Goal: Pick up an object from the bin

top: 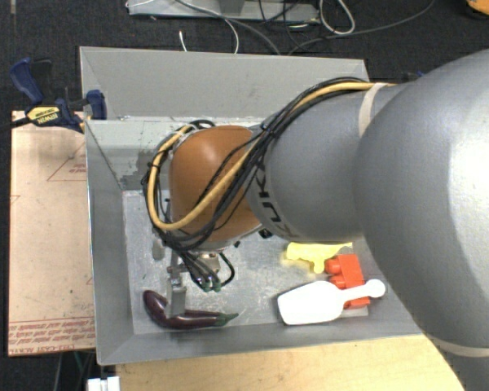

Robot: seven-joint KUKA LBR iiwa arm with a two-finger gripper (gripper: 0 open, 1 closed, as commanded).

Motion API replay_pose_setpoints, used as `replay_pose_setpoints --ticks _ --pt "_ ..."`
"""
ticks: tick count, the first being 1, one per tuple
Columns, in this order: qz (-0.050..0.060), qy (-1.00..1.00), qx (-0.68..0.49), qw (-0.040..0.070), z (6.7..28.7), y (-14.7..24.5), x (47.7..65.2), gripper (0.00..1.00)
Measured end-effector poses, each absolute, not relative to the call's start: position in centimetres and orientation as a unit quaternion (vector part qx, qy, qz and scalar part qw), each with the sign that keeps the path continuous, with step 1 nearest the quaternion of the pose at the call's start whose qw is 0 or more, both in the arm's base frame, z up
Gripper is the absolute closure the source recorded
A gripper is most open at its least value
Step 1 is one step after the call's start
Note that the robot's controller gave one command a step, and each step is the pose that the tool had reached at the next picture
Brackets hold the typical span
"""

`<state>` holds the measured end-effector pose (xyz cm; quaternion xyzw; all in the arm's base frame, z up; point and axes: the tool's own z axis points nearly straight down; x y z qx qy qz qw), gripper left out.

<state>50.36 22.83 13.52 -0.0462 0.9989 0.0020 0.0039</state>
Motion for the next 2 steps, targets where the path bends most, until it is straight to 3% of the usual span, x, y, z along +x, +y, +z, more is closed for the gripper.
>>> replay_pose_setpoints --ticks 1,2 --pt "0.001 0.99 -0.14 -0.001 13.3 22.9 48.1 0.0" --pt "0.004 0.999 -0.05 0.011 7.0 20.9 48.6 0.0"
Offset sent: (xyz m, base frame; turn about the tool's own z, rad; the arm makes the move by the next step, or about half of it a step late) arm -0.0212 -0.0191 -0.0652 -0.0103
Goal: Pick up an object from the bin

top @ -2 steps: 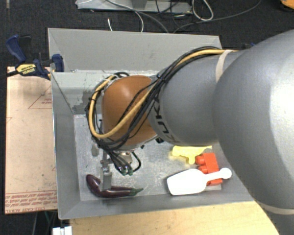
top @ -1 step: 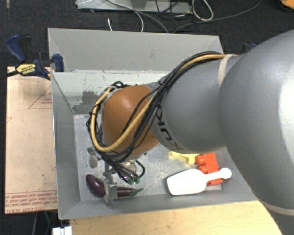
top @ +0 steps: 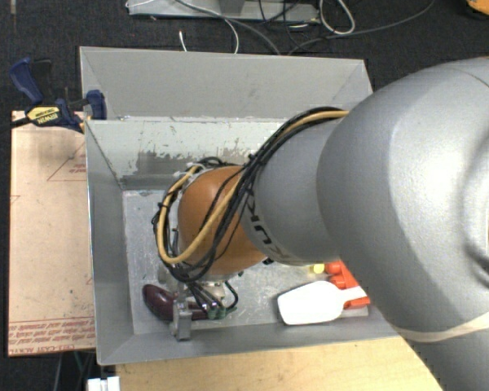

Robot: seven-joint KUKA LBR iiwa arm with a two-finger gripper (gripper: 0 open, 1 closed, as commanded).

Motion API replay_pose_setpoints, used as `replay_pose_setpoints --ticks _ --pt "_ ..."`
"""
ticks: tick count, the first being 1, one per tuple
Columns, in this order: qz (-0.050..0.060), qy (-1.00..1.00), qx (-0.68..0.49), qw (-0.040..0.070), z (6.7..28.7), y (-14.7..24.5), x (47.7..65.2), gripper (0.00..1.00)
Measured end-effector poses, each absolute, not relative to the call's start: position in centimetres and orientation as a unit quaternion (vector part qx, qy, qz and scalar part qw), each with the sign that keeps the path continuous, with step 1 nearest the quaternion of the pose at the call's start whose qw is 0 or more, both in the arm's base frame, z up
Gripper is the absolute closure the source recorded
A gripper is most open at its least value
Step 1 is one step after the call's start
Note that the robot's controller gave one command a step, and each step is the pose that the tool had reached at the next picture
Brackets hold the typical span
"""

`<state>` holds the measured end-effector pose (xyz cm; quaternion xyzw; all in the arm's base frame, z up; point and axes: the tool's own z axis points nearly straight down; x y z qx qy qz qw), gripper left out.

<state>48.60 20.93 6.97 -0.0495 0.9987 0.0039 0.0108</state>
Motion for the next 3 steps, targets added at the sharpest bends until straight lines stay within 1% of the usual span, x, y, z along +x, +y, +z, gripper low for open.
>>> replay_pose_setpoints --ticks 1,2,3 --pt "0.003 0.995 -0.098 0.004 7.0 18.9 48.1 1.0" --pt "0.003 0.995 -0.098 0.004 7.0 18.9 48.1 1.0" --pt "0.003 0.995 -0.098 0.001 11.0 18.9 47.9 1.0"
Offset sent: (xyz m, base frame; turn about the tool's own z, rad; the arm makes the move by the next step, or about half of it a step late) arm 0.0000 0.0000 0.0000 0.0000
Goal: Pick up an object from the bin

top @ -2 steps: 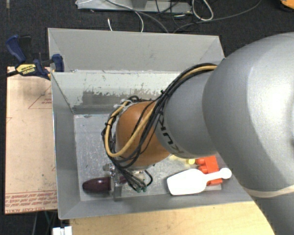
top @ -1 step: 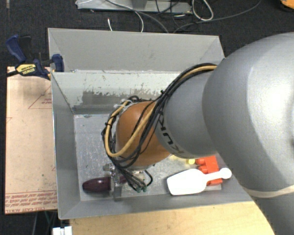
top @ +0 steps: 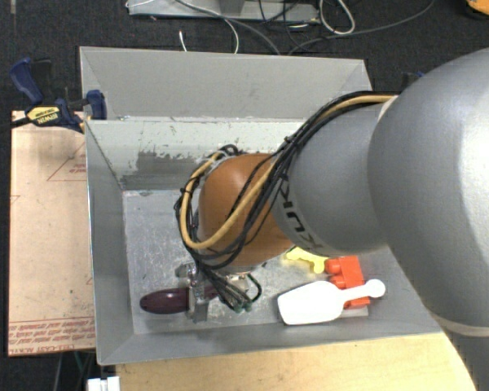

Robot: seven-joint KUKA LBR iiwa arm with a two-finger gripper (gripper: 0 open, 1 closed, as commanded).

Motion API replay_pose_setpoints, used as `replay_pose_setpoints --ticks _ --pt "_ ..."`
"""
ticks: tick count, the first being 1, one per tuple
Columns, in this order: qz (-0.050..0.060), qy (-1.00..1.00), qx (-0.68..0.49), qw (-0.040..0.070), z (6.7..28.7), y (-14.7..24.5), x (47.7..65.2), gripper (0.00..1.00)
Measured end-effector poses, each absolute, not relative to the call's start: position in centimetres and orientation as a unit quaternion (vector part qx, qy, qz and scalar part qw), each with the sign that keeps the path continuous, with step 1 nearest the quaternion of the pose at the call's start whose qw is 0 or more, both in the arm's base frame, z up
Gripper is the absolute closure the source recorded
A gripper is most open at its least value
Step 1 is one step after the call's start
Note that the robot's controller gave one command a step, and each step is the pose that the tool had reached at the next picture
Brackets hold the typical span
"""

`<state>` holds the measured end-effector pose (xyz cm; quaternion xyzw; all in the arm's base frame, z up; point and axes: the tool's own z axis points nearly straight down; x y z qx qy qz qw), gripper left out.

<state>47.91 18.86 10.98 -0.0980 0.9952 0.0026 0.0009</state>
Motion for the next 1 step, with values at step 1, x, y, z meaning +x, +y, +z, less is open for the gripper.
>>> replay_pose_setpoints --ticks 1 --pt "0.004 0.995 -0.098 0.005 13.72 18.93 48.09 1.0"
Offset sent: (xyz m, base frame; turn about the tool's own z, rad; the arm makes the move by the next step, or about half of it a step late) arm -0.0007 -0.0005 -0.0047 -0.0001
